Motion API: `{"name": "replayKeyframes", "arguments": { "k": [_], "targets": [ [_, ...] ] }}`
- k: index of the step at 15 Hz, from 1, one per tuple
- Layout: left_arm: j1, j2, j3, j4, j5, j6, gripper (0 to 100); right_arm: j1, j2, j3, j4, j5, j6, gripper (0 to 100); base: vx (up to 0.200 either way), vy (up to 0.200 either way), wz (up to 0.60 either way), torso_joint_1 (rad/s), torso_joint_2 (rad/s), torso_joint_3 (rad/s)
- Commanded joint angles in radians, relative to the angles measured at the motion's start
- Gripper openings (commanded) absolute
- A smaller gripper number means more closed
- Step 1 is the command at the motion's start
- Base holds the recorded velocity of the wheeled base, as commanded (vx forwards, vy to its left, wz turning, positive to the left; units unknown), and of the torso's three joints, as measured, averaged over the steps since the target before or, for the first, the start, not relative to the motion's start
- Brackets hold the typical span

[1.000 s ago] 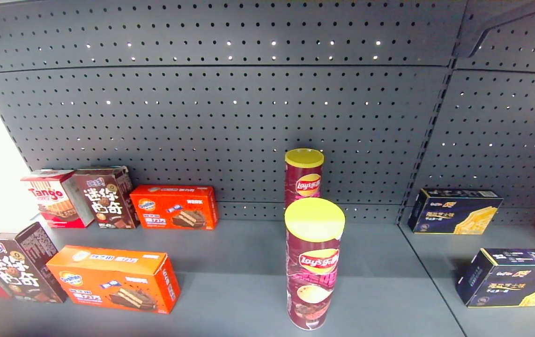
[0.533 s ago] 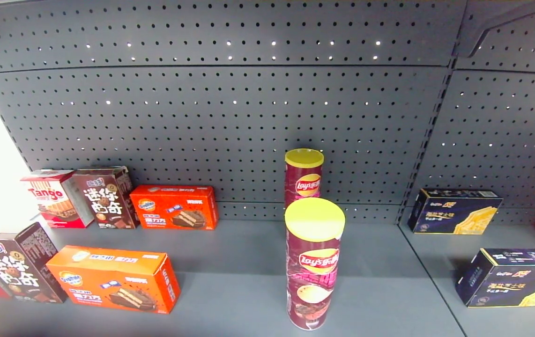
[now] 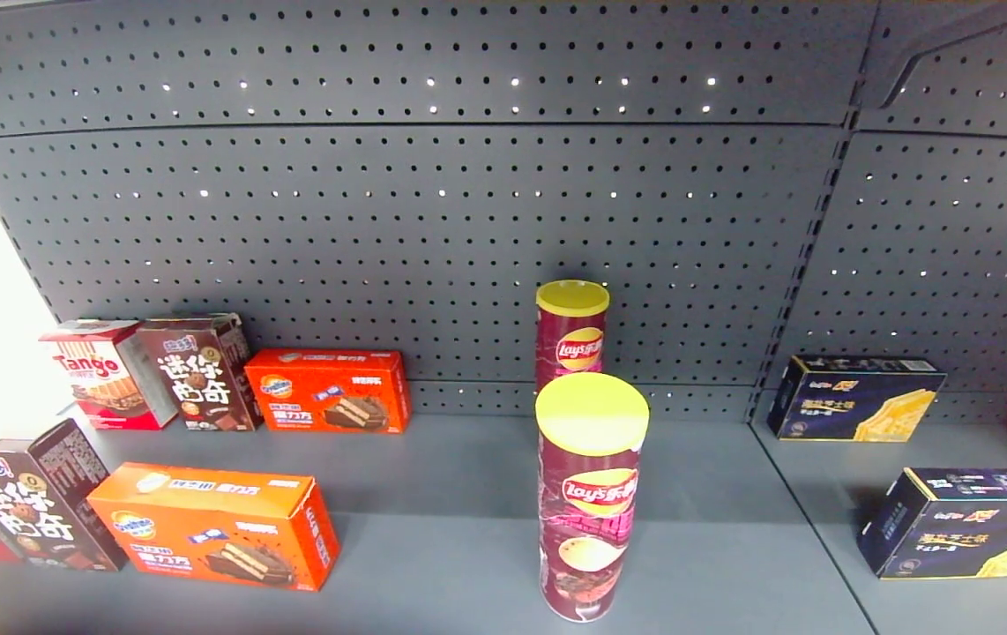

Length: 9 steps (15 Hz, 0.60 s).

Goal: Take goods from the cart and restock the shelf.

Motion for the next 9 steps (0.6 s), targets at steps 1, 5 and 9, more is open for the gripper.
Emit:
{"name": "replayKeyframes", "arguments": {
  "k": [1,5,9],
  "targets": [
    [0.133,0.013,0.002,-0.001,0.003,-0.033,100,0.000,0.000,0.000,0.000,0.000,0.000,100,0.000,0.000,0.00,0.000,0.00,0.000],
    [0.249,-0.001,0.017,0.000,-0.189,-0.129,100,0.000,0.000,0.000,0.000,0.000,0.000,100,0.000,0.000,0.00,0.000,0.00,0.000],
    [0.228,-0.005,0.020,0.019,-0.264,-0.131,100,0.000,0.000,0.000,0.000,0.000,0.000,100,0.000,0.000,0.00,0.000,0.00,0.000]
  ]
}}
